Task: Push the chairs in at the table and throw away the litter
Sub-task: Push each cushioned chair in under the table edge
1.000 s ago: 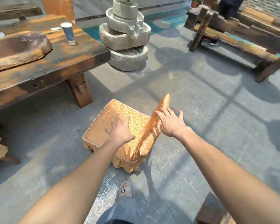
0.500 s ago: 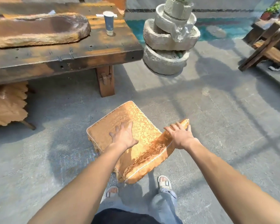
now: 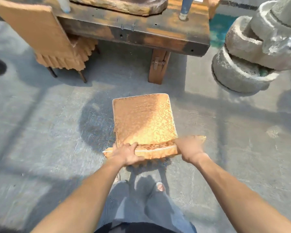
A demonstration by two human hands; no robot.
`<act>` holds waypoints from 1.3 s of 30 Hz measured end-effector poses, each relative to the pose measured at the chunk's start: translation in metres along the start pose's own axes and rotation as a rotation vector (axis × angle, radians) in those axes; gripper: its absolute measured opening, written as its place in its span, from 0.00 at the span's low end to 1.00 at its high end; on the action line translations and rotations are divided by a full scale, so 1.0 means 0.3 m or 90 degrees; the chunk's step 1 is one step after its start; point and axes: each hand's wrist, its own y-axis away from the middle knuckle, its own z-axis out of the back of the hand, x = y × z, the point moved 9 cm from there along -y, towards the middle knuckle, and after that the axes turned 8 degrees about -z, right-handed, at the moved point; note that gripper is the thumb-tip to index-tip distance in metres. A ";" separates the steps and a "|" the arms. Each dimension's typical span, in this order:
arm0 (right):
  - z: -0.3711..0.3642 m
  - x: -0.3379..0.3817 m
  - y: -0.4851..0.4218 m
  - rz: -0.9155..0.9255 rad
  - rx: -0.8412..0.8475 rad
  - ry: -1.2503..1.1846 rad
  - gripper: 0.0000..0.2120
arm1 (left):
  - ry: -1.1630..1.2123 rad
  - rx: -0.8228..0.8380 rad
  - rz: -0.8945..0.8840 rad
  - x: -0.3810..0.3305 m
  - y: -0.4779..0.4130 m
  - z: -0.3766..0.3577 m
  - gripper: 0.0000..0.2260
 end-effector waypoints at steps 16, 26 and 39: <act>-0.028 0.029 -0.070 0.142 -0.279 -0.043 0.28 | -0.208 -0.218 -0.114 -0.019 -0.004 0.003 0.25; 0.181 0.081 -0.250 0.171 -0.332 -0.080 0.23 | -0.230 -0.304 -0.070 0.098 -0.125 0.167 0.29; 0.555 0.395 -0.617 0.160 -0.347 -0.093 0.30 | -0.249 -0.311 -0.074 0.511 -0.308 0.566 0.27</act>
